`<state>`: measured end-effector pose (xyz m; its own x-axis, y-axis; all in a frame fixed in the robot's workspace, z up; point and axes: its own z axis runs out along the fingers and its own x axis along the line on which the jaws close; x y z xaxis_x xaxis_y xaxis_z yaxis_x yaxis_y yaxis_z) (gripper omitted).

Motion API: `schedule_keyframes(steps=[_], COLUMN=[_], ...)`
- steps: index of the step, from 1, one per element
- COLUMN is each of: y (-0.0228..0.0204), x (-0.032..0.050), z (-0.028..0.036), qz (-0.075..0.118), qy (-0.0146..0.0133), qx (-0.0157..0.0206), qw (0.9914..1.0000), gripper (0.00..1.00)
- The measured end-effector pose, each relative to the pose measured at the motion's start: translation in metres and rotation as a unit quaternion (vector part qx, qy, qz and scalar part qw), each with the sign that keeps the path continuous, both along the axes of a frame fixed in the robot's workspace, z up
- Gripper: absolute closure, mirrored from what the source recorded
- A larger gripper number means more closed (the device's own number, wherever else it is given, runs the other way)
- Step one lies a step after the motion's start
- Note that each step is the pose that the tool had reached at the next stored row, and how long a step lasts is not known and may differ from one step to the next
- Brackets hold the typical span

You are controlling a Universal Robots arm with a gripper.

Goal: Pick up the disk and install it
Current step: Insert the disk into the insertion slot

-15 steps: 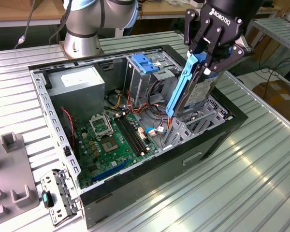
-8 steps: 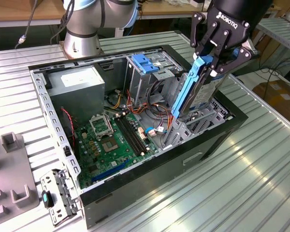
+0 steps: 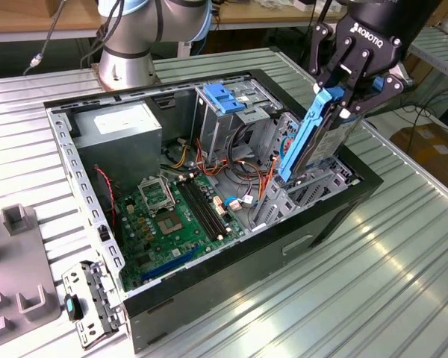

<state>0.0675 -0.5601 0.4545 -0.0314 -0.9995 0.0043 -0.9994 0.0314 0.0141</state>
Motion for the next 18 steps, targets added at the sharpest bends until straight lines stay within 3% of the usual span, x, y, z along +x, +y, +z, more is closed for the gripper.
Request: schedule_keyframes(steps=[3, 11, 18], y=[-0.0001, 0.0000, -0.0008], x=[0.0001, -0.0020, -0.0022], z=[-0.0043, -0.0048, -0.0093], qz=[0.000, 0.001, 0.001], qy=[0.0009, 0.0010, 0.0009], qx=[0.0001, 0.0002, 0.0002], qw=[1.00000, 1.00000, 1.00000], gripper=[0.63, 0.63, 0.63])
